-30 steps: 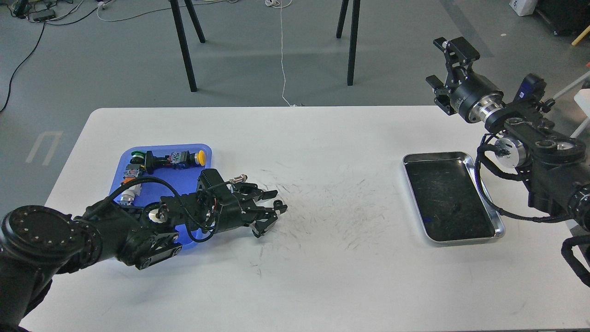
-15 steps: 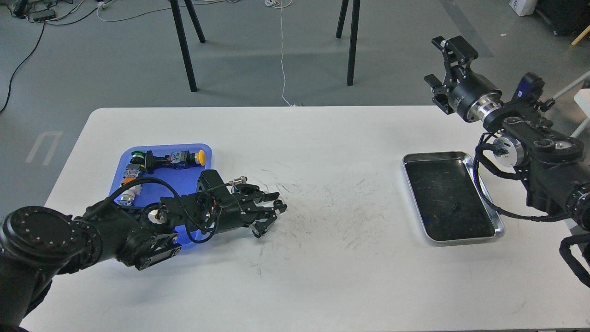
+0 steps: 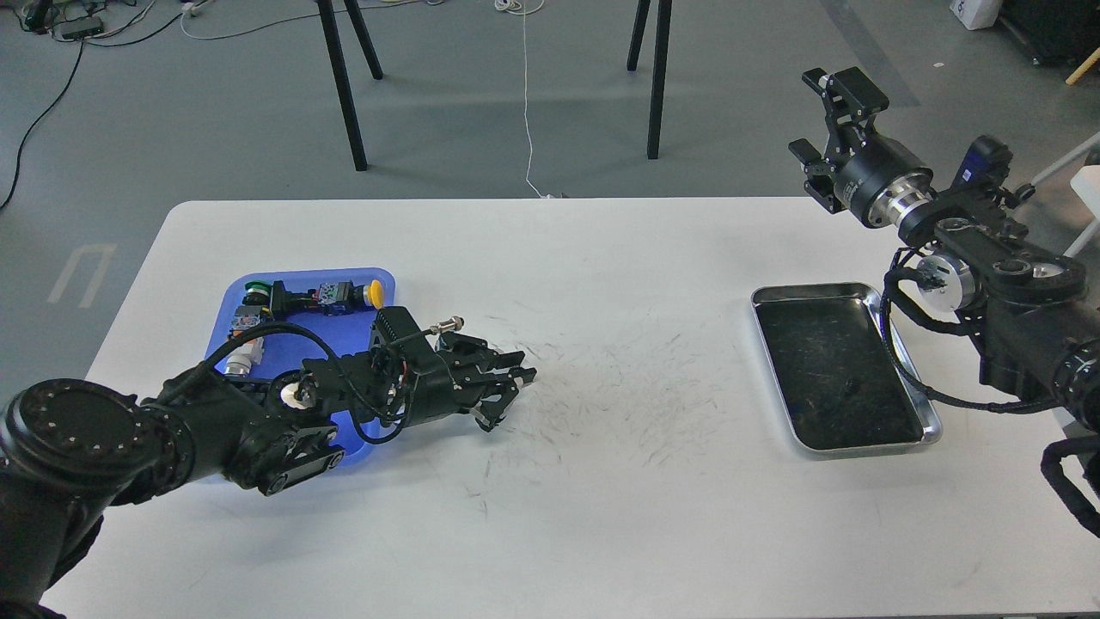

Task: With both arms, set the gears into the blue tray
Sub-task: 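Pull the left hand back and lower it into the blue tray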

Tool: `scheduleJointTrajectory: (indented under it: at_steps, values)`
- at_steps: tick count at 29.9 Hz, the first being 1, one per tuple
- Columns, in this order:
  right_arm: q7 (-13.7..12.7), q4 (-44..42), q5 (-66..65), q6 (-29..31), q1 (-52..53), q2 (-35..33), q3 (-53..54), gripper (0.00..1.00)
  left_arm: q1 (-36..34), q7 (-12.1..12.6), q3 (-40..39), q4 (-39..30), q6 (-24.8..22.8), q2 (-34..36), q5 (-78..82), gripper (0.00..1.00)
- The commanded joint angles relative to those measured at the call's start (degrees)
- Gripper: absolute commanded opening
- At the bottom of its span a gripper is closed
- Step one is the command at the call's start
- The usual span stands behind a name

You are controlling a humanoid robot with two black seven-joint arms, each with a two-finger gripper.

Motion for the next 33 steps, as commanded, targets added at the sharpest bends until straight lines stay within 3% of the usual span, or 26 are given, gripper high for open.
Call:
scheduleJointTrajectory:
  at_steps: [1, 13, 17, 22, 33]
  values:
    - [0.0, 0.0, 0.0, 0.0, 0.0, -0.1, 0.0, 0.98, 0.1, 0.0, -2.3, -0.3, 0.0, 0.2, 0.0, 0.23]
    - [0.0, 0.0, 0.0, 0.0, -0.4, -0.1, -0.1, 0.98, -0.3, 0.0, -4.7, -1.0, 0.0, 0.4, 0.0, 0.17]
    - [0.0, -0.6, 0.2, 0.0, -0.8, -0.1, -2.9, 0.98, -1.1, 0.0, -9.8, -1.0, 0.0, 0.7, -0.8, 0.17]
    - [0.0, -1.7, 0.3, 0.0, -1.6, 0.1, -3.6, 0.98, -1.6, 0.0, -15.5, -1.0, -3.7, 1.1, -0.9, 0.17]
    - [0.0, -1.7, 0.2, 0.0, -1.6, 0.2, -3.8, 0.98, -4.1, 0.0, -15.5, -1.7, -4.6, 6.1, -0.8, 0.17]
